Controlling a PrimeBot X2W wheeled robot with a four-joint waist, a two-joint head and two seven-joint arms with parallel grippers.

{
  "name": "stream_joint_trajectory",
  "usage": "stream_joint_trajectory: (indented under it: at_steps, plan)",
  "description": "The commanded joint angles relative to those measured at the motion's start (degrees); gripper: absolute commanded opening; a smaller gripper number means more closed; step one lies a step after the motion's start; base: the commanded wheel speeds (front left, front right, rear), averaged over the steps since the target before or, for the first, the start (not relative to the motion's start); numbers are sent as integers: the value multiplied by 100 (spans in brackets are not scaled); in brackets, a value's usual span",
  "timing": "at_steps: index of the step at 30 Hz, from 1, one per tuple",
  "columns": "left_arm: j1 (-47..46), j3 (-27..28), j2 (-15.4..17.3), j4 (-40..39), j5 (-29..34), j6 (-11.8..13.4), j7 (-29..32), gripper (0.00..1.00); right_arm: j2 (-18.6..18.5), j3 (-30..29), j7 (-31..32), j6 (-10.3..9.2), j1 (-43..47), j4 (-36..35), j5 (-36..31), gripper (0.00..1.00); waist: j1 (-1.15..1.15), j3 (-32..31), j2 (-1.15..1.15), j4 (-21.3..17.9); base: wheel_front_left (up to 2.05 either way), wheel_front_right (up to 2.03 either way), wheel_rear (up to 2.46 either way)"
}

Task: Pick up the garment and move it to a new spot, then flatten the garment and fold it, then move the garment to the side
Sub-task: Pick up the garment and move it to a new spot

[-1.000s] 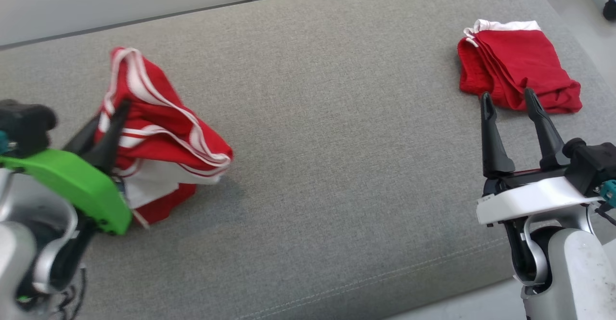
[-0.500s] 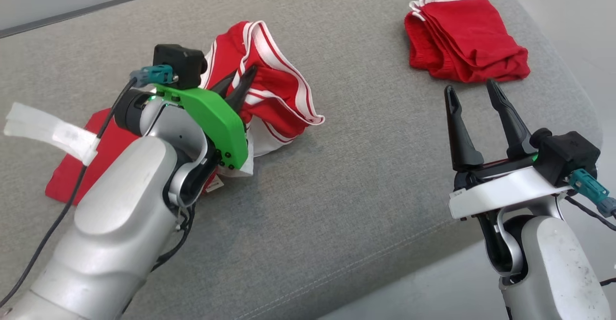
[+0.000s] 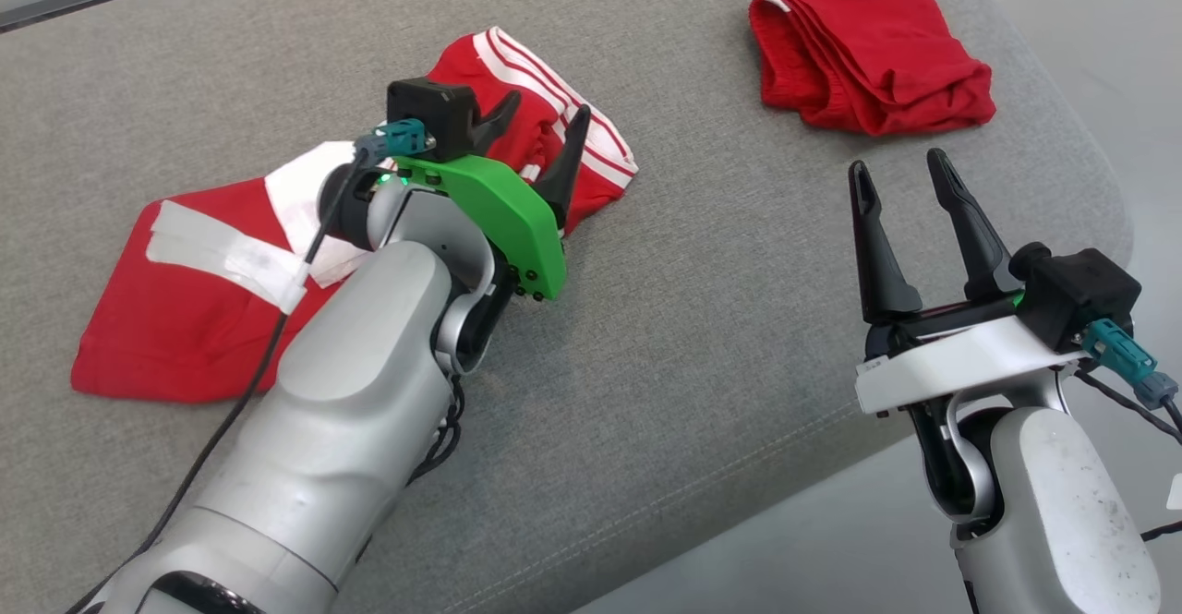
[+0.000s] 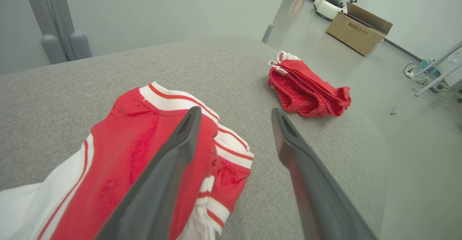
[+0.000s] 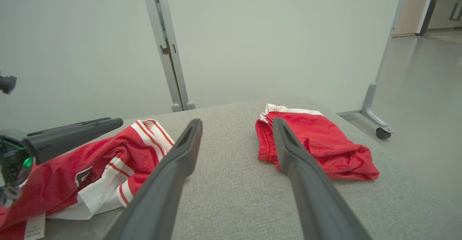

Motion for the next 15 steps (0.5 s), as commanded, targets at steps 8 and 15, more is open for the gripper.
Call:
stream_joint_trajectory:
  at_steps: [8,15]
  plan:
    - [405,-362,-135,-71,54,-37,-440,100,-11,-144,40,-2,126,107,-119,100,0,-315,0,700,0,0,0]
    - [1126,-508,101,-468,233,302,-833,100,-12,-302,195,-2,354,189,-209,100,0,-555,0,1356,0,0,0]
